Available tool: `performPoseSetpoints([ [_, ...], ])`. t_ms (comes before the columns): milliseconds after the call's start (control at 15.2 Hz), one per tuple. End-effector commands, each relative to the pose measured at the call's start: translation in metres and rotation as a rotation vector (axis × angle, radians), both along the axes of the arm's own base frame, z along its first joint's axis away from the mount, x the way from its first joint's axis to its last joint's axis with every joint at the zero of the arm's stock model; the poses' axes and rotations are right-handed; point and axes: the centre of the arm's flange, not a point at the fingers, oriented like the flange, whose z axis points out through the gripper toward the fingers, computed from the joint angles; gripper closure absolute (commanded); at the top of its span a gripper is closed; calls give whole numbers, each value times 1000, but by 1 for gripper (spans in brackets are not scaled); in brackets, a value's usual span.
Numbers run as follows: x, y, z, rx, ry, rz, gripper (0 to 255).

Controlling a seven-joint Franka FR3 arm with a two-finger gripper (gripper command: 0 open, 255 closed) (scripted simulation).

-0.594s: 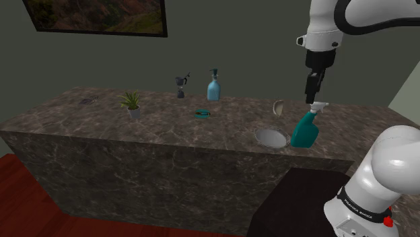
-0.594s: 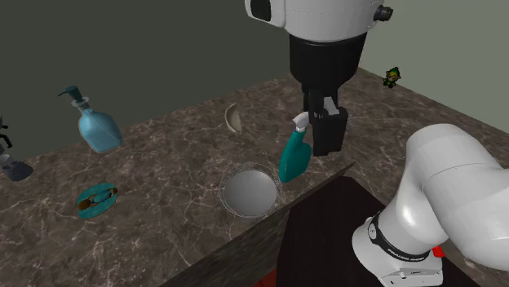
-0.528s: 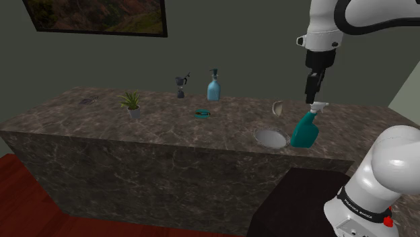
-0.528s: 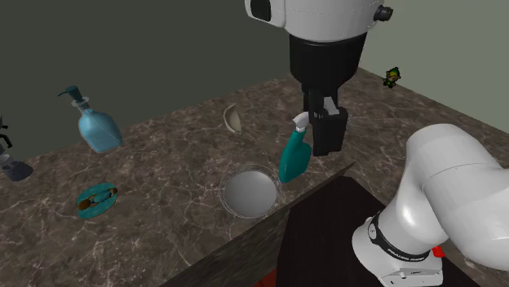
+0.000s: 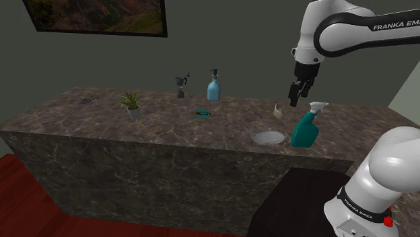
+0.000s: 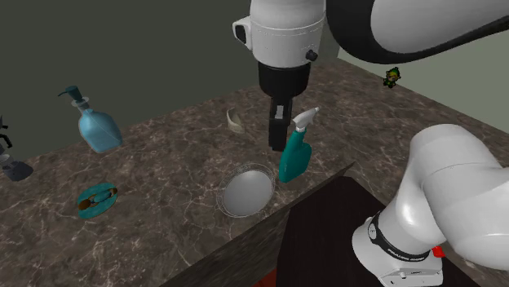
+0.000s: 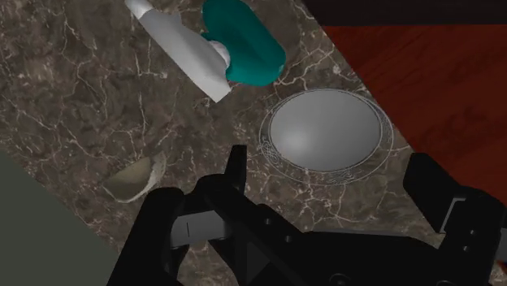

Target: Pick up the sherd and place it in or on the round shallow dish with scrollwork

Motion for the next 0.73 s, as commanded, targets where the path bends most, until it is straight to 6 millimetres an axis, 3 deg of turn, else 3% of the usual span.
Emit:
performPoseSetpoints([
  [0, 12, -17, -13, 1, -37, -49, 0],
  [660, 61, -108, -79, 9, -201, -289, 0],
])
